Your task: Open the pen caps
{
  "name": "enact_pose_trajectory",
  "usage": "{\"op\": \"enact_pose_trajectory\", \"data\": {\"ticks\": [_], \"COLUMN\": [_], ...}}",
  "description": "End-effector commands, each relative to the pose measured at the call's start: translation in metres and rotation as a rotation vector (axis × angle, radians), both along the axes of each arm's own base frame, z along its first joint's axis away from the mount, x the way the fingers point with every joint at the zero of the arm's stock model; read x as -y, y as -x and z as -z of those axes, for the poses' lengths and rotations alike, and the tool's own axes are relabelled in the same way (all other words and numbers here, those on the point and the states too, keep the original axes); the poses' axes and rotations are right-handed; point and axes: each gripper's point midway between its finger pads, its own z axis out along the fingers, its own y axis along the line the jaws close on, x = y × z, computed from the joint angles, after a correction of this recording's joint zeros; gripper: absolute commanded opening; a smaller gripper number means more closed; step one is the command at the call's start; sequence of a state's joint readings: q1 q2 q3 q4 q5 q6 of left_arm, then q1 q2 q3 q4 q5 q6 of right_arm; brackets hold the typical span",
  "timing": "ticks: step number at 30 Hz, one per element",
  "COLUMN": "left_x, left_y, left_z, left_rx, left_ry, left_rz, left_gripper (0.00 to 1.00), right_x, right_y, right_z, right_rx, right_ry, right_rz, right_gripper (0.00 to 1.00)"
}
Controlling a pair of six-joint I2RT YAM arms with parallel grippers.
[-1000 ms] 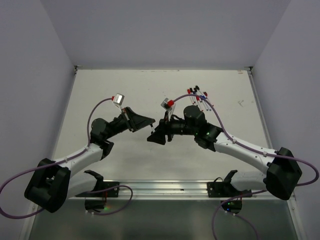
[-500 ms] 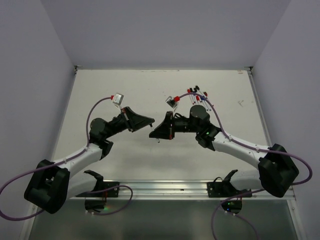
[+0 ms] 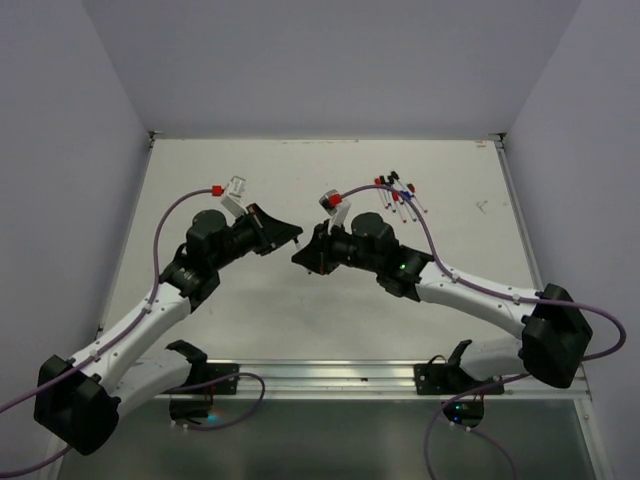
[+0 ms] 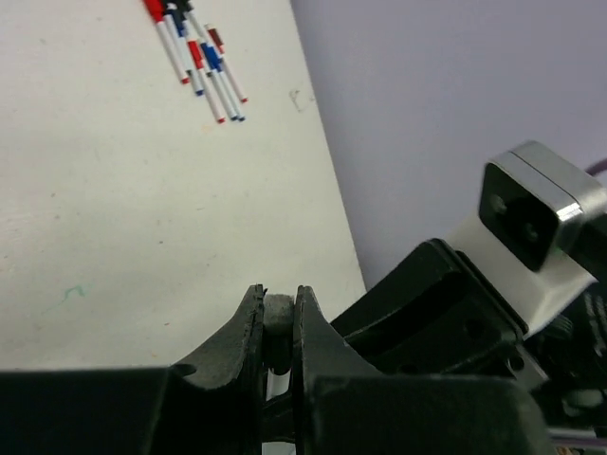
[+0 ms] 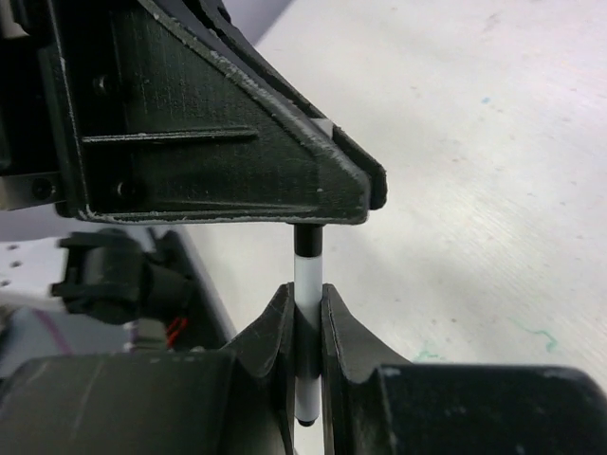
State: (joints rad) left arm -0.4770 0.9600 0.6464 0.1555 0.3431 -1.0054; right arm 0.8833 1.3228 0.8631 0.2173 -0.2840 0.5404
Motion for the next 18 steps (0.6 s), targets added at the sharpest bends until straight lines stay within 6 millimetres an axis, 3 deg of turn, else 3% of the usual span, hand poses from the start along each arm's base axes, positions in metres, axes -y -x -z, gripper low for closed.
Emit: {"op": "enact_pose_trajectory", "data": {"ticks": [1, 5, 7, 10, 12, 16, 18], "left_x": [-0.046, -0.061, -0.071, -0.085, -0.083, -0.081, -0.093], "left_y": [-0.046, -0.066, -0.073, -0.079, -0.083, -0.091, -0.095], "left_z": [0.013, 0.03, 0.036, 0.05, 0.051, 0.05, 0.068], "left_rx": [-0.064, -0.112, -0.125, -0.165, -0.165, -0.133, -0.173], "left_ry": [-0.147, -0.27, -0.321, -0.388, -0.377, -0.412, -0.503], "left_rz": [-0.331, -0.431, -0.487, -0.563, -0.563, -0.545, -0.55], "left_gripper": [0.0, 0.0, 0.0, 0.0, 0.0, 0.0, 0.0], "right_x": [0.012, 0.028, 0.028, 0.034, 0.035, 0.014, 0.007], "right_y": [-0.006, -0.029, -0.03, -0.038, -0.04, -0.03, -0.025], "right_z": [0.035, 0.054, 0.067, 0.07, 0.081, 0.096, 0.104], "right_rx": [0.093, 0.157, 0.167, 0.23, 0.239, 0.212, 0.187], "right_ry": [0.287, 0.497, 0.585, 0.68, 0.724, 0.697, 0.718], "right_rz": [0.102, 0.287, 0.314, 0.415, 0.437, 0.316, 0.262], "right_gripper": [0.0, 0.0, 0.0, 0.0, 0.0, 0.0, 0.0]}}
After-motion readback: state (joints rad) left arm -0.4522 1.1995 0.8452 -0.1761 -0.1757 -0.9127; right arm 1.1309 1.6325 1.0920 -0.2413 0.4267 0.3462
